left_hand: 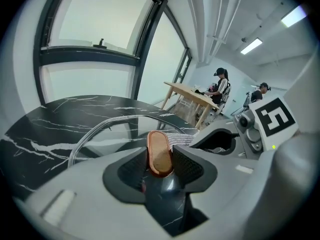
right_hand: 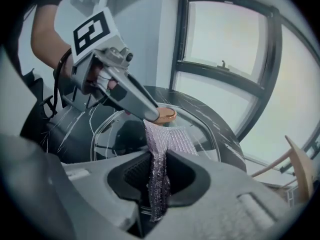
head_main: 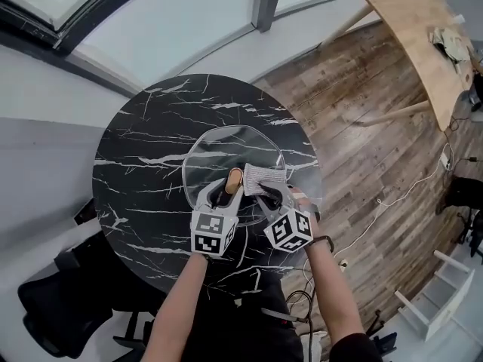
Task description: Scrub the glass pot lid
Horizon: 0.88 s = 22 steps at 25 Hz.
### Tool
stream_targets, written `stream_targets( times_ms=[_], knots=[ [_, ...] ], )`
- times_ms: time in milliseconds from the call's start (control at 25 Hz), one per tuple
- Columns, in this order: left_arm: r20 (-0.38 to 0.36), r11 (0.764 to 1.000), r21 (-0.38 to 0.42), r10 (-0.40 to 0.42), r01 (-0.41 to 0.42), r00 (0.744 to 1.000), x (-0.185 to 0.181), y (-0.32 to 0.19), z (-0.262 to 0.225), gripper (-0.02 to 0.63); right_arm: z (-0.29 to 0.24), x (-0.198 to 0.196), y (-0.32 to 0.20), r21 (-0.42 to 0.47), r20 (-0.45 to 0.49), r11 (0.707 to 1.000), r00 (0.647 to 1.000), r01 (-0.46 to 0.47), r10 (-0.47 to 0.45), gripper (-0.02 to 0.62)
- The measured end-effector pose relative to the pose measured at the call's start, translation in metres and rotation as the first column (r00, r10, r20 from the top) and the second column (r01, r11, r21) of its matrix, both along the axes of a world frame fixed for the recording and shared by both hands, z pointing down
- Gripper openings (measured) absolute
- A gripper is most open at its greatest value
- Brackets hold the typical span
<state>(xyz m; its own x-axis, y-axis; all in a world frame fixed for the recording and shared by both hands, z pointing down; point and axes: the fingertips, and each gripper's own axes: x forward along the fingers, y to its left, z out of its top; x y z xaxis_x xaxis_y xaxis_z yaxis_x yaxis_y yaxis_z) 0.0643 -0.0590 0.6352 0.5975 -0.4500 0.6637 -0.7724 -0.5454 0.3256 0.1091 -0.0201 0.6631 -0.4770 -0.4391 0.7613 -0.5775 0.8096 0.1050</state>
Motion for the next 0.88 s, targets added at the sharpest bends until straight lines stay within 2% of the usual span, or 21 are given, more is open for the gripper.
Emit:
stream_targets(
  times_ms=[200,520,720,880],
  knots=[
    [-0.002,1.000,-0.013,0.003,-0.003,1.000,0.000,0.002,0.000,0.164,0.001,-0.015,0.040,-0.018,-0.054,1.000,0.999,0.006,-0.007,0.072],
    [-0.007,1.000,-0.014,-0.007,0.007,1.000,0.000,0.000,-0.001,0.164,0.014,-0.045,0.089,-0.068,-0.050,0.998,0.999,-0.007,0.004,0.072],
    [-0.020,0.999,-0.019,-0.029,0.028,0.999,0.005,0.002,0.000,0.164,0.015,-0.047,0.097,-0.087,-0.065,0.996,0.997,-0.034,0.028,0.072],
    [-0.013,0.999,-0.038,-0.002,0.001,1.000,-0.003,-0.001,0.000,0.166,0.018,-0.076,0.107,-0.083,-0.108,0.996,0.993,0.040,-0.049,0.072]
  ],
)
